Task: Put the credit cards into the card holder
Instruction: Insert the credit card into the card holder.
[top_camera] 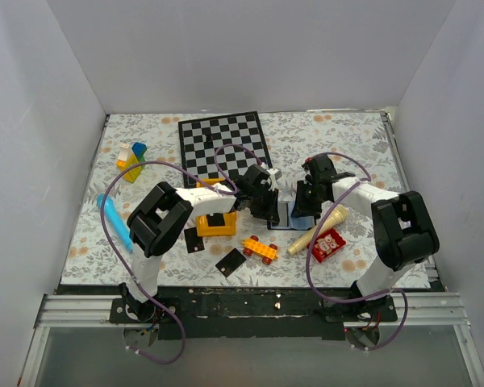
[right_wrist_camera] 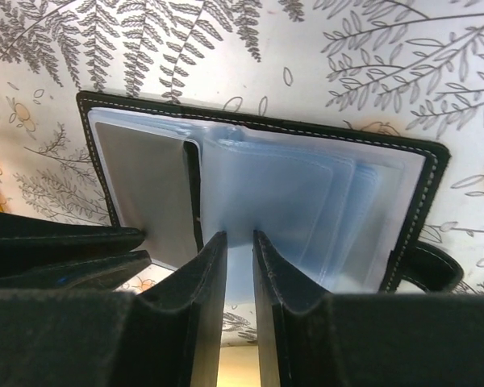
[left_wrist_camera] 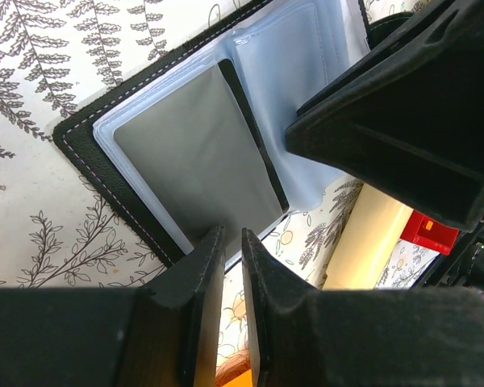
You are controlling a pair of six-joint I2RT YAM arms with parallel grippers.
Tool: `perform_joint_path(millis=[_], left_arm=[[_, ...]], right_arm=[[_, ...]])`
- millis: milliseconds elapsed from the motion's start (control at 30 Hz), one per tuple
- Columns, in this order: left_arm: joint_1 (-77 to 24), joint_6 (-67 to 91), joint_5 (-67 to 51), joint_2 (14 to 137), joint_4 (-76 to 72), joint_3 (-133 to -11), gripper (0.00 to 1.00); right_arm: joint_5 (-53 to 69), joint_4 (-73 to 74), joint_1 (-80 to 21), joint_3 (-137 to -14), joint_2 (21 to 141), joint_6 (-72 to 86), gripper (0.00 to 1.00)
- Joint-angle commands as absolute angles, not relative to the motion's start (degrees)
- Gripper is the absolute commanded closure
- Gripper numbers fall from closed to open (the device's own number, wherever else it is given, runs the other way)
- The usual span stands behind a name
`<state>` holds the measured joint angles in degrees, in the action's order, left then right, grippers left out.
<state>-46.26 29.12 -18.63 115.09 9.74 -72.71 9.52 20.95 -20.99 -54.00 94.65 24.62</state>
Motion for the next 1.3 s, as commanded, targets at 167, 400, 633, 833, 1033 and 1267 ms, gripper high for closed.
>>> perform_joint_path(millis=[167, 400, 633, 833, 1033, 1267], left_arm=[[-46.58, 28.12, -17.05, 115.66, 12.74, -73.04, 0.85], [-46.67, 28.48, -16.52, 115.58, 12.74, -72.51, 0.86], [-46.58, 28.83, -16.7, 115.93, 12.66, -72.51, 0.86], [-46.58, 28.83, -16.7, 116.19, 12.66, -72.77, 0.86], [-46.58, 28.83, -16.79, 116.46, 12.66, -73.12, 0.86], [-46.58, 28.83, -16.7, 116.46, 12.74, -73.21, 0.86]], right_arm=[[18.36, 14.51, -21.01, -53.53, 97.03, 25.31, 0.73], [26.0, 9.42, -21.01, -52.47, 97.03, 25.58, 0.74], [29.01, 3.78, -20.74, -48.96, 90.54, 25.58, 0.71], [14.62, 7.98, -20.13, -46.76, 81.75, 26.19, 0.68], [4.83, 17.92, -19.78, -50.71, 81.55, 25.23, 0.64], [4.22, 19.6, -19.78, -52.29, 85.6, 25.84, 0.72]])
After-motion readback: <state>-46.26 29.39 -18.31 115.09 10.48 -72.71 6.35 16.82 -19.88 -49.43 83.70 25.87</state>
